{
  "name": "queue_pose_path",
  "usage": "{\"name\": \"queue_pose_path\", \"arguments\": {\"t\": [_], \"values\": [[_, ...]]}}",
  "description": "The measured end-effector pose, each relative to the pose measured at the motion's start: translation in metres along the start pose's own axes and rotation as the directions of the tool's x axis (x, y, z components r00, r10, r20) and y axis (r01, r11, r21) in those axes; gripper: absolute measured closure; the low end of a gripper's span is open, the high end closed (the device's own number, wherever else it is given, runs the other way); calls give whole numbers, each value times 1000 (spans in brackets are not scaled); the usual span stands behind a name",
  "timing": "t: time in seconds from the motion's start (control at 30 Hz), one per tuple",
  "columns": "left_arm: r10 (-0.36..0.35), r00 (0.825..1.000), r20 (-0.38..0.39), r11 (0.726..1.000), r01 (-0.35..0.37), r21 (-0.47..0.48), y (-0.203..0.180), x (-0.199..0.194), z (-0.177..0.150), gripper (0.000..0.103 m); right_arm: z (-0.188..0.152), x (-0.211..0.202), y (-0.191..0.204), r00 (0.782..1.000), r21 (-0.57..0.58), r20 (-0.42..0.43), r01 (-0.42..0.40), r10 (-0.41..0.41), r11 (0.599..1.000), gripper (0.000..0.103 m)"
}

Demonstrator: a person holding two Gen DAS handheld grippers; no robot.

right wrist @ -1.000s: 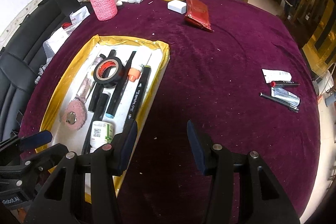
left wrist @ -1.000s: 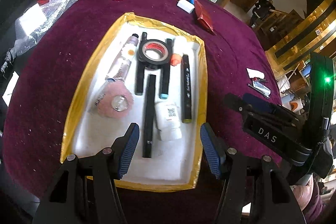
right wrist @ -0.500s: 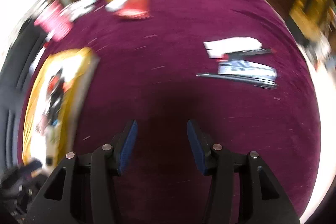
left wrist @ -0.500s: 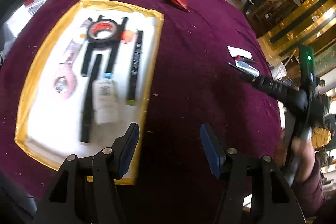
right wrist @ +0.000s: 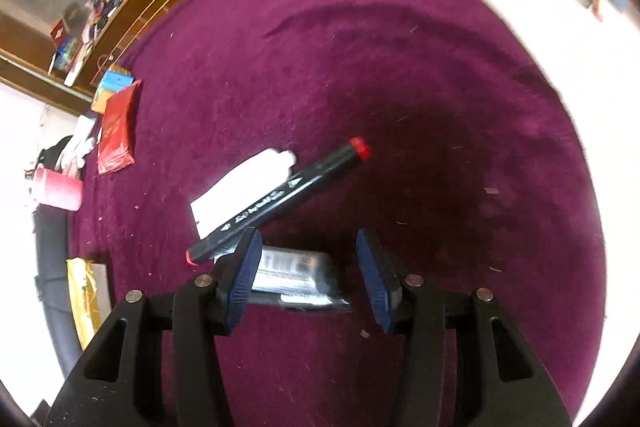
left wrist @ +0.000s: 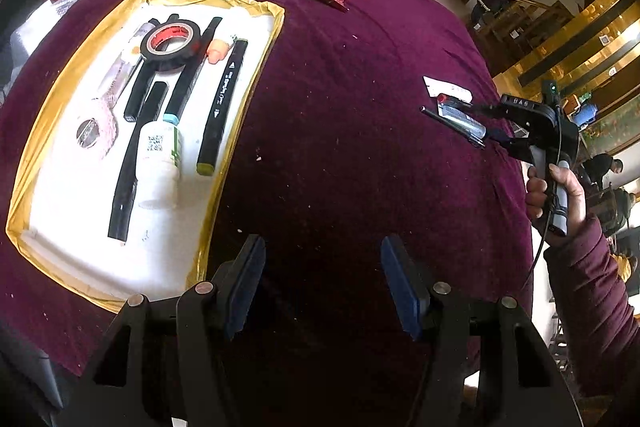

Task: Organize objects
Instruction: 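Open both tools and move them back over the remaining items, then grasp the silver tube with the right tool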

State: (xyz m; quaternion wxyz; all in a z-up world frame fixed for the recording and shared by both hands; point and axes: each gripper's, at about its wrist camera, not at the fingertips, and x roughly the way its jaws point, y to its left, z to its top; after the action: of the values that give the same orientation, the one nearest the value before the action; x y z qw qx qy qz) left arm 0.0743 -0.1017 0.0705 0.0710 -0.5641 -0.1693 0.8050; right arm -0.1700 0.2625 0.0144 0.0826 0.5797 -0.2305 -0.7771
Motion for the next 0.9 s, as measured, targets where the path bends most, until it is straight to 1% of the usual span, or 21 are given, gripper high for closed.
{"name": "queue_pose_path", "arguments": {"t": [0.03, 0.1, 0.13, 0.17, 0.2, 0.27, 0.3, 0.33, 0.37, 0.4, 0.47, 0.53, 0.57, 0.63, 0.7, 0.8, 0.83, 0.87, 0.9], "values": [[0, 1000, 1, 1000, 0, -2, 0, 0, 0, 49, -2, 1, 4, 1000, -10, -4, -16, 16, 1000, 42], [0, 1000, 0, 1000, 0, -11, -1, 2, 0, 49, -11, 9, 13, 992, -18, -80, -102, 101, 995, 41], [-2, 1000, -1, 1000, 2, -20, 0, 4, 0, 49, -18, 14, 22, 982, -29, -126, -145, 140, 989, 41], [-5, 1000, -2, 1000, 5, -25, 0, 5, 0, 49, -27, 18, 31, 974, -47, -164, -169, 160, 984, 41], [-8, 1000, -4, 999, 8, -32, -1, 6, 1, 49, -37, 23, 39, 960, -64, -207, -206, 189, 976, 41], [-13, 1000, -7, 999, 13, -36, -2, 8, 2, 49, -54, 30, 56, 916, -79, -305, -295, 259, 952, 41], [-15, 1000, -7, 999, 15, -36, -3, 8, 2, 49, -60, 29, 62, 907, -89, -321, -315, 272, 945, 41], [-16, 1000, -8, 999, 16, -35, -4, 9, 2, 49, -61, 26, 66, 916, -106, -306, -304, 260, 947, 41], [-16, 1000, -11, 999, 15, -34, -5, 11, 2, 49, -61, 20, 70, 935, -130, -274, -269, 226, 954, 41], [-17, 1000, -15, 999, 16, -33, -6, 12, 2, 49, -60, 15, 74, 955, -161, -238, -221, 179, 962, 41], [-19, 1000, -23, 999, 18, -29, -8, 15, 1, 49, -57, 9, 82, 982, -217, -170, -114, 77, 970, 41], [-22, 999, -27, 999, 21, -24, -10, 15, -2, 49, -54, 7, 85, 991, -239, -130, -50, 19, 970, 41], [-22, 999, -27, 1000, 22, -21, -12, 14, -4, 49, -53, 8, 87, 993, -242, -119, -24, -5, 970, 41], [-21, 1000, -24, 1000, 20, -14, -14, 12, -6, 49, -50, 11, 88, 993, -240, -112, 0, -28, 971, 41], [-21, 1000, -15, 1000, 21, -3, -17, 9, -7, 49, -48, 17, 92, 992, -266, -79, 76, -100, 961, 41], [-17, 1000, -2, 999, 17, 50, -28, 6, -9, 49, -50, 29, 102, 979, -343, -24, 182, -203, 921, 42], [-17, 1000, 1, 997, 17, 80, -34, 6, -9, 49, -52, 32, 104, 972, -372, -7, 216, -236, 903, 44], [-20, 1000, 1, 995, 20, 99, -39, 6, -9, 49, -54, 35, 107, 963, -404, 12, 252, -271, 879, 49], [-27, 1000, 0, 992, 27, 120, -44, 7, -9, 49, -57, 38, 109, 959, -427, 21, 265, -284, 864, 55]]}}
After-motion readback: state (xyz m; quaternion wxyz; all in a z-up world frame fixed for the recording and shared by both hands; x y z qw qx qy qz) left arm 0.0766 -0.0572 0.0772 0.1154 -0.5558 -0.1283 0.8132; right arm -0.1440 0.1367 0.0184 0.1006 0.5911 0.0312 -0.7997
